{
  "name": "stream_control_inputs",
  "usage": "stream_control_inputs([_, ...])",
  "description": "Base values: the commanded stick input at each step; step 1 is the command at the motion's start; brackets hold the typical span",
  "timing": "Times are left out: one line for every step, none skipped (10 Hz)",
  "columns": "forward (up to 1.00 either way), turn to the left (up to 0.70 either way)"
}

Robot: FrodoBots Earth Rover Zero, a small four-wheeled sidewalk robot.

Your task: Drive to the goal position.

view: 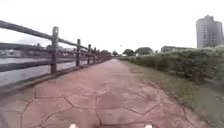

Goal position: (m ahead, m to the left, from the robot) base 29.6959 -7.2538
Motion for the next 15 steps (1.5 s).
stream_control_inputs([0.98,0.00])
stream_control_inputs([0.98,-0.12])
stream_control_inputs([0.98,-0.39])
stream_control_inputs([0.98,-0.19])
stream_control_inputs([0.98,0.00])
stream_control_inputs([0.98,0.00])
stream_control_inputs([0.98,0.00])
stream_control_inputs([0.98,0.00])
stream_control_inputs([0.98,-0.19])
stream_control_inputs([0.98,-0.37])
stream_control_inputs([0.98,-0.39])
stream_control_inputs([0.98,-0.37])
stream_control_inputs([0.98,-0.32])
stream_control_inputs([0.98,-0.14])
stream_control_inputs([0.98,0.00])
